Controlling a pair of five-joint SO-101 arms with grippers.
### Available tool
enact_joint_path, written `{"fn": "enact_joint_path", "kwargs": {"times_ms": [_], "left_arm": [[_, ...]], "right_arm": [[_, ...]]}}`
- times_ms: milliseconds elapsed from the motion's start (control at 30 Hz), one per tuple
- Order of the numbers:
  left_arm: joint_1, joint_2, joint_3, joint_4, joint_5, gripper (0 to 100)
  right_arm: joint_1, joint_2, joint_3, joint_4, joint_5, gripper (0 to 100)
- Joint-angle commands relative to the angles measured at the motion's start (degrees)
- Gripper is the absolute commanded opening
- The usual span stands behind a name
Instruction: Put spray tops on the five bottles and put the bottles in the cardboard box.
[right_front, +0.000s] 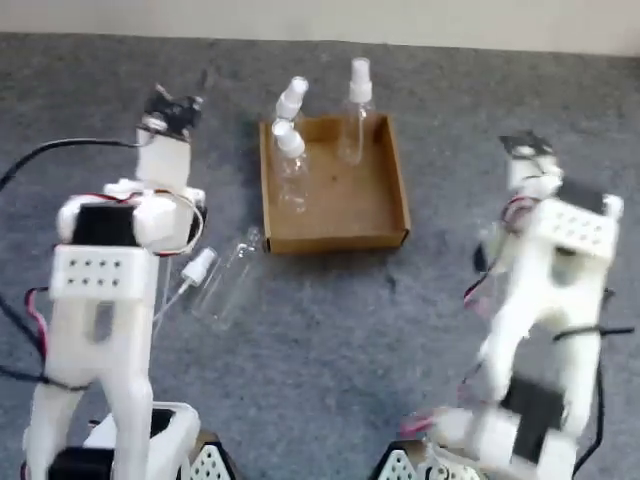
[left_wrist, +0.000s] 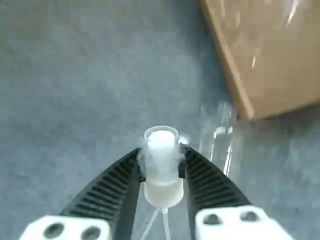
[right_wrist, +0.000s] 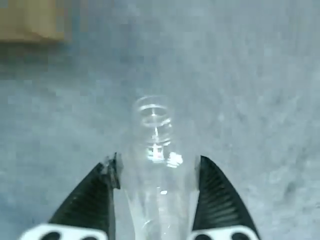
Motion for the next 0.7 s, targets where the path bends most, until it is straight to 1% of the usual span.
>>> {"fn": "enact_joint_path", "kwargs": {"times_ms": [0, 100, 167, 233, 333, 500, 600, 667], "left_arm": [[-0.5, -11.3, -5.2, 0.5, 3.7, 0], [-0.4, -19.6, -5.2, 0.5, 6.1, 0], [-0.4, -24.0, -5.2, 0.5, 9.1, 0], [-0.4, -27.6, -5.2, 0.4, 12.4, 0], [-0.4, -32.0, -5.2, -2.3, 17.1, 0], [-0.4, -37.1, -5.2, -5.0, 25.9, 0], [-0.4, -39.3, -5.1, -5.4, 30.2, 0], [-0.4, -40.0, -4.8, -4.9, 32.3, 0]], "right_arm": [[-14.0, -16.4, 8.0, -4.3, -6.2, 0.3], [-25.1, -23.1, 14.4, -5.4, -10.3, 0.3], [-32.7, -26.2, 17.5, -7.3, -13.1, 0.3], [-39.3, -28.4, 19.5, -10.5, -15.3, 0.3], [-48.0, -30.1, 22.1, -17.1, -17.1, 0.3], [-56.8, -30.7, 31.3, -30.7, -17.4, 0.3], [-59.6, -30.9, 38.4, -39.8, -17.3, 0.3], [-60.5, -30.9, 41.7, -43.8, -17.3, 0.3]]}}
